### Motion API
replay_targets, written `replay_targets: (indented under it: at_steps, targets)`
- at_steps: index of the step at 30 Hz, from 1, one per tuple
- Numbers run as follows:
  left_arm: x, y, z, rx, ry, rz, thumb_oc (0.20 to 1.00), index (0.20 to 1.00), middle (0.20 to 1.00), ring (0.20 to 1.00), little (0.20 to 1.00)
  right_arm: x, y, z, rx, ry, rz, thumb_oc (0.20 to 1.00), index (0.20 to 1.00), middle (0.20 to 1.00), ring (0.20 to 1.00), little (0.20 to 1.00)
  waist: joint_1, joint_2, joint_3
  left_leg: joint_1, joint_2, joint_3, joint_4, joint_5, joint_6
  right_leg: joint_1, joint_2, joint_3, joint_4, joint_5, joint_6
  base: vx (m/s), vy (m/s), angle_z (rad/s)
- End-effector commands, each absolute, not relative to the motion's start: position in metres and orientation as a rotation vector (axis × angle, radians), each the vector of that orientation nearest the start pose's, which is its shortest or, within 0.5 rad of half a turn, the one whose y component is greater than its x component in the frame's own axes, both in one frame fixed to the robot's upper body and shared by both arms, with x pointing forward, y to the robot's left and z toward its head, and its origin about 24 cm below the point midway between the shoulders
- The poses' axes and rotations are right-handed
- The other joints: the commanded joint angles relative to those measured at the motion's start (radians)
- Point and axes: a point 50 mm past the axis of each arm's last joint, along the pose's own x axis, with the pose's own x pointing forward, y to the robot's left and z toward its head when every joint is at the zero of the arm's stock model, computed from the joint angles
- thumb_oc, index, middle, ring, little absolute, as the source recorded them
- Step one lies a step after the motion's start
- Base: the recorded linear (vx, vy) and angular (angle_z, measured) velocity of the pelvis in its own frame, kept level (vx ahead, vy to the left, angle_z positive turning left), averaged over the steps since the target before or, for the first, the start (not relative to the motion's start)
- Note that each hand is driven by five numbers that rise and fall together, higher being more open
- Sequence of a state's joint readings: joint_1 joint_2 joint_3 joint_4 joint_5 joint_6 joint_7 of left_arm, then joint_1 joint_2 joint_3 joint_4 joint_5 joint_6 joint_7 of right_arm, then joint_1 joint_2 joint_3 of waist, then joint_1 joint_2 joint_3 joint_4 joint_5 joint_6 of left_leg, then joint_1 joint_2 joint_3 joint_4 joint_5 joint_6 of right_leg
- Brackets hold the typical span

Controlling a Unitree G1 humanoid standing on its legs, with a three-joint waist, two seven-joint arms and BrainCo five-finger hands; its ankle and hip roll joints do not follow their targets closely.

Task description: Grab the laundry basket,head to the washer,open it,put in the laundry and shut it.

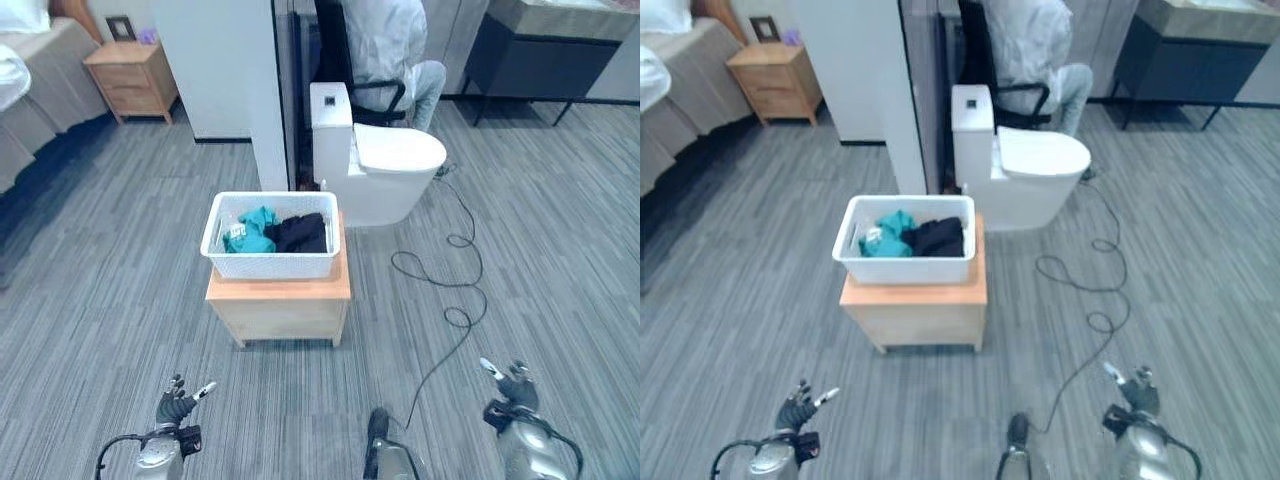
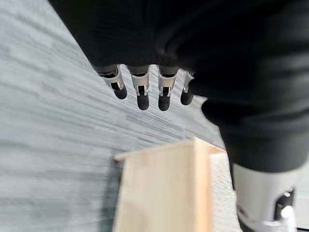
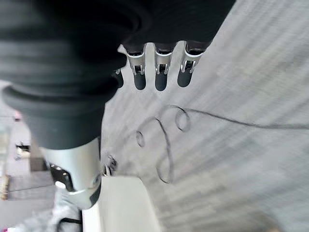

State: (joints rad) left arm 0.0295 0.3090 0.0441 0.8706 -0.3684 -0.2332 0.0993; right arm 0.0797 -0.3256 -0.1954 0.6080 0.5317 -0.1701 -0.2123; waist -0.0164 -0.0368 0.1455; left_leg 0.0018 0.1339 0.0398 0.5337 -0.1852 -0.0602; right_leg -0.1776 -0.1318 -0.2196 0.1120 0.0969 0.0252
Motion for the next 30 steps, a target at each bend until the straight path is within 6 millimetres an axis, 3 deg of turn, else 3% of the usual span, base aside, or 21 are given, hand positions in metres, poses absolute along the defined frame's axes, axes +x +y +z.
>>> replay_targets:
  at_steps: [1, 2, 3, 4, 5, 6, 7, 8, 10, 13, 14, 17, 19, 21, 23, 26, 27, 29, 30]
  targets:
    - [0.173, 0.294, -0.081, -0.027, 0.492, 0.504, 1.000, 1.000, 1.000, 1.000, 1.000, 0.203, -0.322, -0.010, 0.035, 0.178, -0.607, 1.000, 1.000, 1.000, 1.000, 1.000, 0.015, -0.002, 0.025, -0.129, 0.029, -0.076, 0.177, 0.182, 0.025, 0.097, 0.005, 0.020, -0.054, -0.036, 0.011, 0.20, -0.286, -0.41]
    - [0.178, 0.292, -0.075, -0.026, 0.463, 0.490, 1.000, 1.000, 1.000, 1.000, 1.000, 0.206, -0.322, -0.002, 0.015, 0.148, -0.599, 1.000, 1.000, 1.000, 1.000, 1.000, 0.023, -0.008, 0.027, -0.146, 0.064, -0.066, 0.133, 0.224, 0.028, 0.126, 0.022, 0.031, -0.054, -0.070, -0.008, 0.18, -0.189, -0.60]
    - [0.178, 0.292, -0.075, -0.026, 0.465, 0.490, 1.000, 1.000, 1.000, 1.000, 1.000, 0.205, -0.322, -0.002, 0.015, 0.149, -0.600, 1.000, 1.000, 1.000, 1.000, 1.000, 0.026, -0.006, 0.030, -0.139, 0.068, -0.064, 0.132, 0.221, 0.027, 0.130, 0.025, 0.033, -0.052, -0.073, -0.009, 0.20, -0.107, -0.19]
    - [0.180, 0.293, -0.071, -0.032, 0.439, 0.500, 1.000, 1.000, 1.000, 1.000, 1.000, 0.207, -0.321, 0.002, 0.005, 0.135, -0.585, 1.000, 1.000, 1.000, 1.000, 1.000, 0.033, -0.012, 0.026, -0.143, 0.082, -0.049, 0.061, 0.211, 0.024, 0.147, 0.019, 0.029, -0.061, -0.082, -0.004, 0.23, 0.031, -0.04]
    - [0.184, 0.293, -0.063, -0.032, 0.395, 0.505, 1.000, 1.000, 1.000, 1.000, 1.000, 0.215, -0.317, 0.014, -0.029, 0.098, -0.539, 1.000, 1.000, 1.000, 1.000, 1.000, 0.043, -0.019, 0.014, -0.131, 0.096, -0.026, -0.111, 0.191, 0.012, 0.165, 0.004, 0.027, -0.069, -0.099, 0.010, 0.22, 0.033, 0.08]
    - [0.184, 0.293, -0.063, -0.032, 0.395, 0.505, 1.000, 1.000, 1.000, 1.000, 1.000, 0.215, -0.317, 0.014, -0.029, 0.099, -0.539, 1.000, 1.000, 1.000, 1.000, 1.000, 0.042, -0.022, 0.013, -0.129, 0.092, -0.024, -0.119, 0.197, 0.013, 0.163, 0.000, 0.027, -0.070, -0.097, 0.010, 0.28, 0.150, 0.04]
    - [0.187, 0.301, -0.051, -0.029, 0.336, 0.551, 1.000, 1.000, 1.000, 1.000, 1.000, 0.223, -0.313, 0.023, -0.050, 0.073, -0.495, 1.000, 1.000, 1.000, 1.000, 1.000, 0.057, -0.013, 0.005, -0.118, 0.110, -0.019, -0.327, 0.220, -0.012, 0.184, -0.005, 0.027, -0.075, -0.115, 0.023, 0.13, 0.103, -0.02]
    - [0.187, 0.301, -0.051, -0.029, 0.336, 0.552, 1.000, 1.000, 1.000, 1.000, 1.000, 0.223, -0.313, 0.023, -0.050, 0.073, -0.494, 1.000, 1.000, 1.000, 1.000, 1.000, 0.056, -0.015, 0.004, -0.116, 0.108, -0.018, -0.337, 0.227, -0.012, 0.183, -0.007, 0.027, -0.077, -0.113, 0.023, 0.20, 0.173, -0.05]
    - [0.195, 0.313, -0.031, 0.002, 0.252, 0.612, 1.000, 1.000, 1.000, 1.000, 1.000, 0.236, -0.302, 0.037, -0.114, 0.031, -0.407, 1.000, 1.000, 1.000, 1.000, 1.000, 0.083, 0.005, 0.003, -0.127, 0.123, -0.047, -0.519, 0.308, -0.040, 0.223, -0.008, 0.023, -0.074, -0.141, 0.035, 0.19, 0.199, -0.08]
    - [0.200, 0.322, -0.016, 0.033, 0.189, 0.664, 1.000, 1.000, 1.000, 1.000, 1.000, 0.245, -0.290, 0.043, -0.122, 0.001, -0.349, 1.000, 1.000, 1.000, 1.000, 1.000, 0.092, 0.009, -0.001, -0.126, 0.121, -0.056, -0.513, 0.310, -0.053, 0.250, -0.021, 0.019, -0.068, -0.150, 0.049, 0.21, 0.257, -0.17]
    - [0.203, 0.327, -0.004, 0.050, 0.143, 0.693, 1.000, 1.000, 1.000, 1.000, 1.000, 0.247, -0.281, 0.042, -0.125, 0.009, -0.315, 1.000, 1.000, 1.000, 1.000, 1.000, 0.098, 0.010, -0.010, -0.141, 0.126, -0.022, -0.456, 0.288, -0.055, 0.278, -0.046, 0.008, -0.074, -0.150, 0.063, 0.20, 0.275, -0.18]
    - [0.204, 0.328, 0.007, 0.073, 0.100, 0.712, 1.000, 1.000, 1.000, 1.000, 1.000, 0.246, -0.274, 0.039, -0.131, 0.025, -0.289, 1.000, 1.000, 1.000, 1.000, 1.000, 0.110, 0.005, -0.019, -0.145, 0.123, 0.022, -0.406, 0.255, -0.050, 0.306, -0.085, 0.001, -0.089, -0.134, 0.082, 0.21, 0.294, 0.08]
    - [0.204, 0.332, 0.020, 0.119, 0.053, 0.746, 1.000, 1.000, 1.000, 1.000, 1.000, 0.247, -0.266, 0.034, -0.133, 0.046, -0.258, 1.000, 1.000, 1.000, 1.000, 1.000, 0.129, 0.000, -0.031, -0.147, 0.084, 0.032, -0.375, 0.203, -0.031, 0.311, -0.149, 0.003, -0.094, -0.094, 0.112, 0.24, 0.425, 0.28]
    - [0.213, 0.336, 0.049, 0.247, -0.037, 0.764, 1.000, 1.000, 1.000, 1.000, 1.000, 0.257, -0.251, 0.030, -0.092, 0.052, -0.237, 1.000, 1.000, 1.000, 1.000, 1.000, 0.164, -0.018, -0.030, -0.178, 0.018, 0.050, -0.329, 0.145, 0.003, 0.290, -0.227, -0.005, -0.087, -0.031, 0.137, 0.14, 0.444, -0.05]
    - [0.215, 0.337, 0.059, 0.274, -0.071, 0.770, 1.000, 1.000, 1.000, 1.000, 1.000, 0.262, -0.247, 0.031, -0.072, 0.046, -0.231, 1.000, 1.000, 1.000, 1.000, 1.000, 0.172, -0.026, -0.029, -0.195, 0.002, 0.057, -0.309, 0.130, 0.018, 0.268, -0.243, -0.005, -0.078, -0.013, 0.139, 0.05, 0.220, -0.01]
    - [0.223, 0.337, 0.089, 0.302, -0.184, 0.721, 1.000, 1.000, 1.000, 1.000, 1.000, 0.278, -0.239, 0.038, -0.052, 0.038, -0.211, 1.000, 1.000, 1.000, 1.000, 1.000, 0.209, -0.028, -0.006, -0.225, -0.001, 0.081, -0.294, 0.112, 0.033, 0.213, -0.254, -0.077, -0.059, 0.047, 0.138, -0.01, 0.133, -0.09]
    - [0.228, 0.335, 0.103, 0.325, -0.228, 0.689, 1.000, 1.000, 1.000, 1.000, 1.000, 0.284, -0.238, 0.041, -0.050, 0.031, -0.209, 1.000, 1.000, 1.000, 1.000, 1.000, 0.212, -0.027, 0.009, -0.236, 0.007, 0.081, -0.289, 0.108, 0.033, 0.198, -0.237, -0.096, -0.053, 0.038, 0.134, -0.09, 0.044, -0.14]
    - [0.244, 0.334, 0.126, 0.365, -0.292, 0.639, 1.000, 1.000, 1.000, 1.000, 1.000, 0.304, -0.235, 0.059, -0.064, -0.011, -0.209, 1.000, 1.000, 1.000, 1.000, 1.000, 0.221, -0.024, 0.039, -0.280, 0.012, 0.087, -0.265, 0.102, 0.032, 0.192, -0.244, -0.145, -0.083, 0.084, 0.157, -0.11, 0.002, -0.01]
    - [0.257, 0.330, 0.136, 0.405, -0.308, 0.606, 1.000, 1.000, 1.000, 1.000, 1.000, 0.310, -0.233, 0.068, -0.061, -0.032, -0.210, 1.000, 1.000, 1.000, 1.000, 1.000, 0.212, -0.029, 0.058, -0.302, -0.001, 0.077, -0.265, 0.103, 0.035, 0.171, -0.222, -0.111, -0.084, 0.063, 0.147, -0.13, 0.051, 0.22]
